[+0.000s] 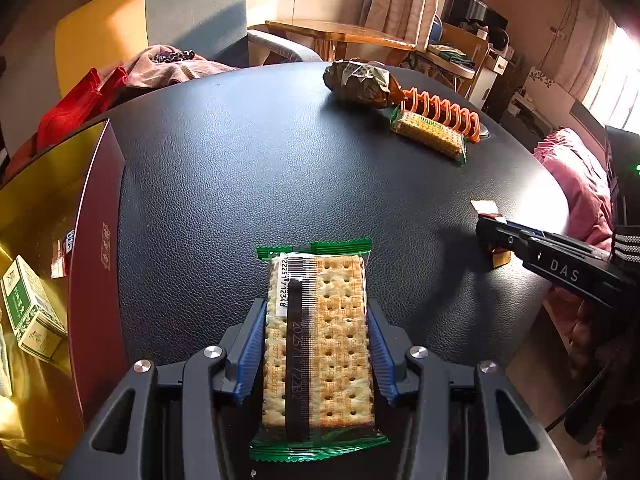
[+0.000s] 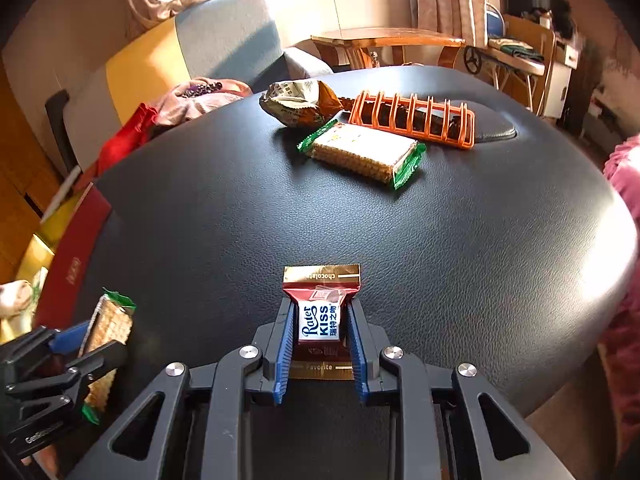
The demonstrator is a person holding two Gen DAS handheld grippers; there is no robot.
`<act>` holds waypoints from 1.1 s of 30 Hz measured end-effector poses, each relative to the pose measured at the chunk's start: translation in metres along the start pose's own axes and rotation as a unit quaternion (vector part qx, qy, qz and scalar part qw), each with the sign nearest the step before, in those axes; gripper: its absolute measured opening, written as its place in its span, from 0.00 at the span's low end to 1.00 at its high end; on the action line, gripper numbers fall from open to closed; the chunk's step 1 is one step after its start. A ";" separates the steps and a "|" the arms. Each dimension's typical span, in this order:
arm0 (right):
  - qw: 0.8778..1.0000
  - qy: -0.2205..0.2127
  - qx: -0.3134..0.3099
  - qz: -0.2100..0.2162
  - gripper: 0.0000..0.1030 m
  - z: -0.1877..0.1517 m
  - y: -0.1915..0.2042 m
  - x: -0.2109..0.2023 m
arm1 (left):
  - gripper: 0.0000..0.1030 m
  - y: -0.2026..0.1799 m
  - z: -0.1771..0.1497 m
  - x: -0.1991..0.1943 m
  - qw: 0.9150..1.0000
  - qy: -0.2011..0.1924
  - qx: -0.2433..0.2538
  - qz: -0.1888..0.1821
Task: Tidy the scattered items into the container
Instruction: 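Carry the cracker pack and chocolate into the gold tray and open both grippers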
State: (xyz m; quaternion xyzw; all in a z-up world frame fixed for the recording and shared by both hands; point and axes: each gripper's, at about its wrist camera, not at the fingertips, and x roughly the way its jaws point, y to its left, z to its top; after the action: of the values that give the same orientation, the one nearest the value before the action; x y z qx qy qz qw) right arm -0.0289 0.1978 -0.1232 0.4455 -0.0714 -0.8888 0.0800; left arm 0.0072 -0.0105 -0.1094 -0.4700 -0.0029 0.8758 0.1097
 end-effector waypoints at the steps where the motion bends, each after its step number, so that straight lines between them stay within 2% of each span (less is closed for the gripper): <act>1: 1.000 -0.001 0.002 0.006 0.25 0.000 0.000 -0.001 | 0.47 0.000 0.000 -0.002 1.000 -0.003 0.000 -0.001; 9: 0.999 -0.018 -0.031 0.039 0.25 0.006 0.032 -0.018 | 0.47 0.007 0.005 -0.031 0.999 -0.040 -0.013 -0.003; 15: 0.992 -0.031 -0.072 0.095 0.25 0.020 0.082 -0.029 | 0.47 0.041 0.006 -0.071 0.995 -0.080 -0.056 0.019; 19: 0.982 -0.035 -0.111 0.152 0.25 0.030 0.131 -0.035 | 0.47 0.080 -0.001 -0.096 0.988 -0.098 -0.102 0.054; 25: 0.960 -0.025 -0.172 0.219 0.25 0.032 0.211 -0.034 | 0.47 0.144 -0.019 -0.122 0.972 -0.113 -0.170 0.114; 29: 0.946 -0.012 -0.213 0.243 0.25 0.024 0.257 -0.030 | 0.47 0.174 -0.030 -0.127 0.963 -0.112 -0.202 0.136; 33: 0.940 0.011 -0.240 0.244 0.25 0.016 0.288 -0.011 | 0.47 0.192 -0.037 -0.125 0.958 -0.108 -0.215 0.153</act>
State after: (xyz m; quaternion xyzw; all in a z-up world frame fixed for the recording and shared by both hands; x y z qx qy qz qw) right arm -0.0128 -0.0808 -0.0484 0.3916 0.0385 -0.8280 0.3995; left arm 0.0684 -0.2256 -0.0480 -0.3804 -0.1311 0.9061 -0.1304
